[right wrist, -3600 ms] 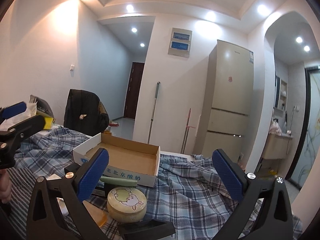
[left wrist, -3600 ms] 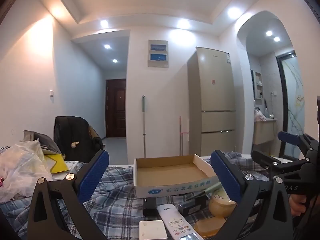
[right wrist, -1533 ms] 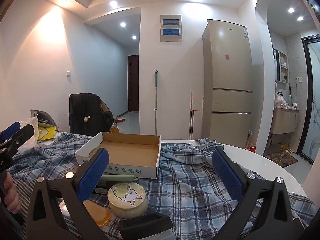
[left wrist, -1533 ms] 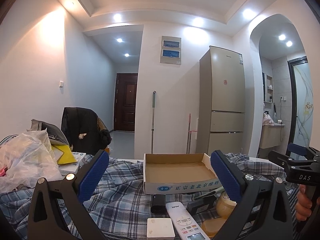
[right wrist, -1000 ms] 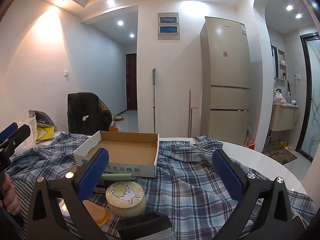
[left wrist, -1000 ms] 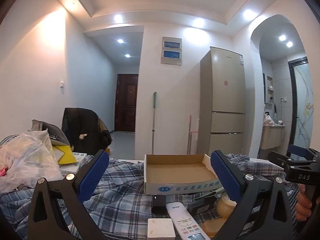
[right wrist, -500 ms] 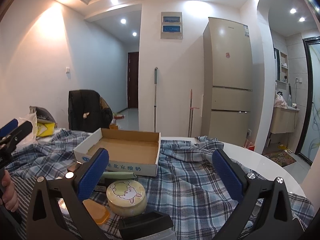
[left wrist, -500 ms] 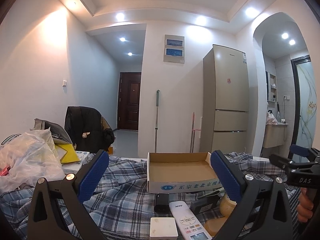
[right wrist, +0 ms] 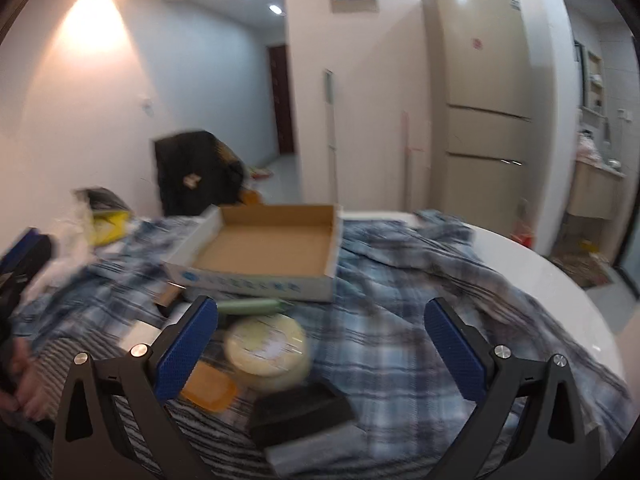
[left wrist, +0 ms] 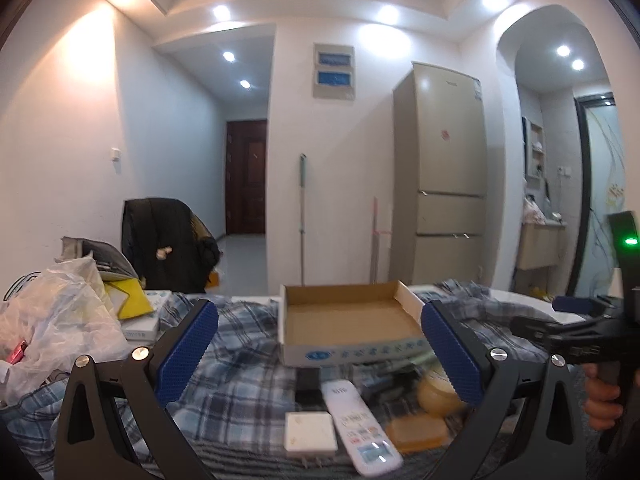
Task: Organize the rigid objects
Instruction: 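Lower the right gripper onto the black-framed glass square and grasp it, then lift the black-framed glass square with the right gripper, then grasp the white plug charger with the left gripper while right holds the glass square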
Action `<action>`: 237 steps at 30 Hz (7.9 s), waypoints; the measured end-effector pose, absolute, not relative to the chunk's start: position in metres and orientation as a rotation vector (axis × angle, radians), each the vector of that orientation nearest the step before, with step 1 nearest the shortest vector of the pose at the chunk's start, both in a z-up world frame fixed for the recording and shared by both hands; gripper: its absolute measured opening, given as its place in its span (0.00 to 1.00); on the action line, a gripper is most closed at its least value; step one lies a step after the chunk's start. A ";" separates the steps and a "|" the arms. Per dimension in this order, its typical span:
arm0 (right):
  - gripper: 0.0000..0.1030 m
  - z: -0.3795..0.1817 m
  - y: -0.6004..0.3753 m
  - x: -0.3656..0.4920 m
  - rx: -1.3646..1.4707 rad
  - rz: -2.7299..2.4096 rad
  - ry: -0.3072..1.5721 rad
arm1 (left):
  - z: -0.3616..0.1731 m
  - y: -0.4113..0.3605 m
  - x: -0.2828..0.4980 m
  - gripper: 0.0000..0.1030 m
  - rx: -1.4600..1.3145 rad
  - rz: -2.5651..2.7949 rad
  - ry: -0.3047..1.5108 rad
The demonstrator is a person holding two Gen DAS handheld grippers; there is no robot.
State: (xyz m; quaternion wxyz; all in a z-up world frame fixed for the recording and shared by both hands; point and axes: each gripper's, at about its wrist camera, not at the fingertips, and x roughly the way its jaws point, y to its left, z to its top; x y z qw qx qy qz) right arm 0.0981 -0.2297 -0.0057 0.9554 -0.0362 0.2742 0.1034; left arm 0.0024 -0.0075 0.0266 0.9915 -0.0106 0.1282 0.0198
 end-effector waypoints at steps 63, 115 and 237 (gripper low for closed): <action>1.00 -0.050 -0.240 0.126 -0.103 0.575 0.998 | -0.029 -0.022 0.069 1.00 -0.107 -0.013 0.707; 0.80 -0.071 -0.221 0.102 -0.281 0.485 0.986 | 0.005 -0.004 0.054 1.00 -0.088 0.036 0.740; 0.67 -0.048 -0.227 0.121 -0.171 0.290 0.732 | -0.060 0.027 0.125 0.45 -0.079 -0.028 1.181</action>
